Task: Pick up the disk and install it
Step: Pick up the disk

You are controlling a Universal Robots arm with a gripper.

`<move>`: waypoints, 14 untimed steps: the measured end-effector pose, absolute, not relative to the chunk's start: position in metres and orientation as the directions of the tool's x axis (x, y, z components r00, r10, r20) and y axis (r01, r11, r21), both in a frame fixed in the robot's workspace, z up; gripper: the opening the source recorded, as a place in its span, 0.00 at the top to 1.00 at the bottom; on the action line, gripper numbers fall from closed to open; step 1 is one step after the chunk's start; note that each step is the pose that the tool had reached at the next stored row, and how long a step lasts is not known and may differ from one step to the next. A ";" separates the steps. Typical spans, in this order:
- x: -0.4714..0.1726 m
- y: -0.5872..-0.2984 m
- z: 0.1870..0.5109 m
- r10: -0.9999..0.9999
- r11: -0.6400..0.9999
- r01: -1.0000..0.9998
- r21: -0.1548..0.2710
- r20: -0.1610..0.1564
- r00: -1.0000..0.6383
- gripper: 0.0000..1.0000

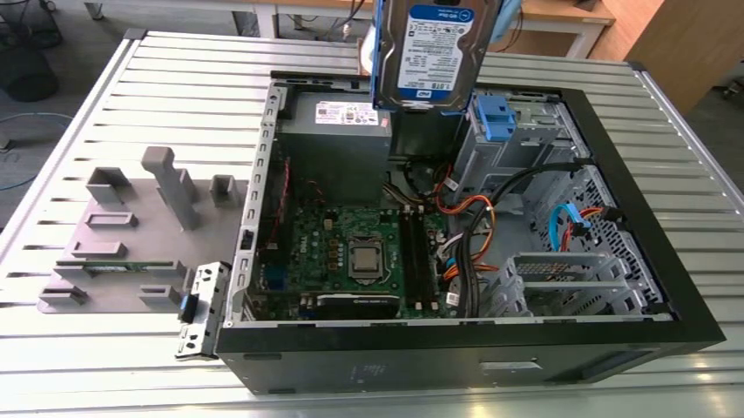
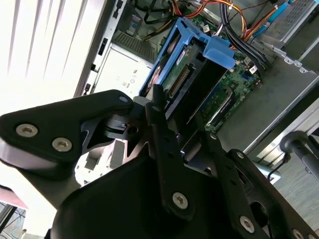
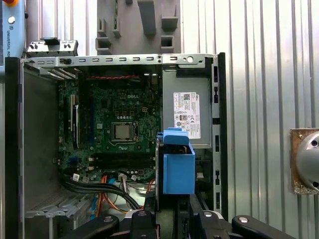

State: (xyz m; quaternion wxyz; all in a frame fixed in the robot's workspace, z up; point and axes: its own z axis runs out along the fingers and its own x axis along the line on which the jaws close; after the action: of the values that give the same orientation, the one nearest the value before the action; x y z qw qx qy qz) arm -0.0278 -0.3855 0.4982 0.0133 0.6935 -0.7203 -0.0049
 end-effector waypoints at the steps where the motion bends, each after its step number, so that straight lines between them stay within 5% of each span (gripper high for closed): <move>1: -0.028 -0.386 0.498 -0.999 0.038 -0.999 0.026 0.012 -0.038 0.65; 14: -0.028 -0.391 0.497 -0.999 0.038 -0.999 0.026 0.012 -0.038 0.65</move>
State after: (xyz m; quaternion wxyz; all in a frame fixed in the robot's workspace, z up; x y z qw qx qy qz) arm -0.0278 -0.3914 0.4968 0.0133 0.6935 -0.7203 -0.0049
